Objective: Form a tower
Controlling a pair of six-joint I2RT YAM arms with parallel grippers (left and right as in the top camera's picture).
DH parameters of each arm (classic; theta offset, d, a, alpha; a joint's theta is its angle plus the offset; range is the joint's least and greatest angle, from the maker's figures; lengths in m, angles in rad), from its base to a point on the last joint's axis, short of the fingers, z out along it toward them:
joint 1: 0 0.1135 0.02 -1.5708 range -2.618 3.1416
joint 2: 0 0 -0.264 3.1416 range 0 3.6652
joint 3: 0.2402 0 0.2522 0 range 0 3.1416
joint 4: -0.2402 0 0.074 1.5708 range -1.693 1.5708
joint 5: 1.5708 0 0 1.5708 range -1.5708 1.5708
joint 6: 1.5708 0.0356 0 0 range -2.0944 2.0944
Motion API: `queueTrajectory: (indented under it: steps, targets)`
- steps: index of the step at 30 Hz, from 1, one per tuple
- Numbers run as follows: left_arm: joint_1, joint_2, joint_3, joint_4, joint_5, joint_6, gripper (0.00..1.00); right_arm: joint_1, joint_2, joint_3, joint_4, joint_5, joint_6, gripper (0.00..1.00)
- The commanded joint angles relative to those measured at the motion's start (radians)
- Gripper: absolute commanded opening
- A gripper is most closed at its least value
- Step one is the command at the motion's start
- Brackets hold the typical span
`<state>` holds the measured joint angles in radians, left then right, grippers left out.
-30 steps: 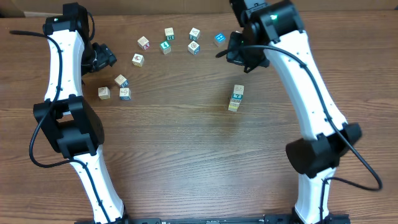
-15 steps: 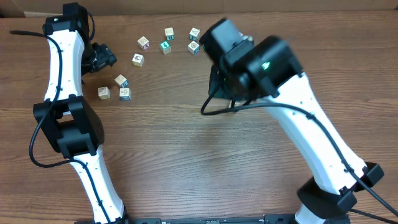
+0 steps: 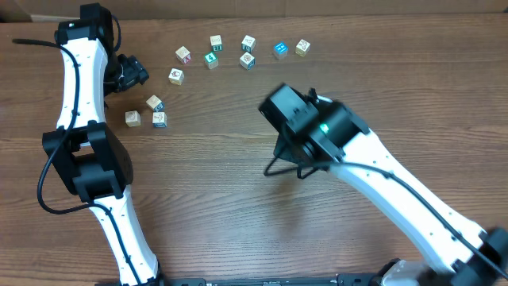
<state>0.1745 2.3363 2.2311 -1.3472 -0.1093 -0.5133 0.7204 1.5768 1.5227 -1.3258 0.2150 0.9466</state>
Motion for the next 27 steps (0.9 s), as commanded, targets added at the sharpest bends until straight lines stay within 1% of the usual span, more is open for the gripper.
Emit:
queueTrajectory:
  steps: [1, 5, 8, 11, 12, 14, 18, 27]
  targets:
    - [-0.005, 0.011, 0.021, -0.002, -0.005, 0.023, 1.0, -0.01, -0.114, -0.18, 0.13, -0.03, 0.026, 0.04]
    - [-0.005, 0.011, 0.021, -0.002, -0.005, 0.023, 1.0, -0.038, -0.122, -0.327, 0.267, -0.061, 0.026, 0.04]
    - [-0.005, 0.011, 0.021, -0.002, -0.005, 0.023, 1.0, -0.084, -0.121, -0.479, 0.46, -0.152, 0.026, 0.04]
    - [-0.005, 0.011, 0.021, -0.002, -0.005, 0.023, 1.0, -0.164, -0.121, -0.615, 0.655, -0.222, 0.027, 0.04]
    - [-0.005, 0.011, 0.021, -0.002, -0.005, 0.023, 1.0, -0.185, -0.121, -0.639, 0.691, -0.233, 0.027, 0.04]
    - [-0.005, 0.011, 0.021, -0.002, -0.005, 0.023, 0.99, -0.235, -0.121, -0.673, 0.723, -0.24, 0.027, 0.04]
    - [-0.005, 0.011, 0.021, -0.002, -0.005, 0.023, 1.0, -0.291, -0.118, -0.685, 0.734, -0.24, 0.025, 0.04]
    - [-0.005, 0.011, 0.021, -0.002, -0.005, 0.023, 0.99, -0.296, -0.099, -0.693, 0.763, -0.244, 0.023, 0.04]
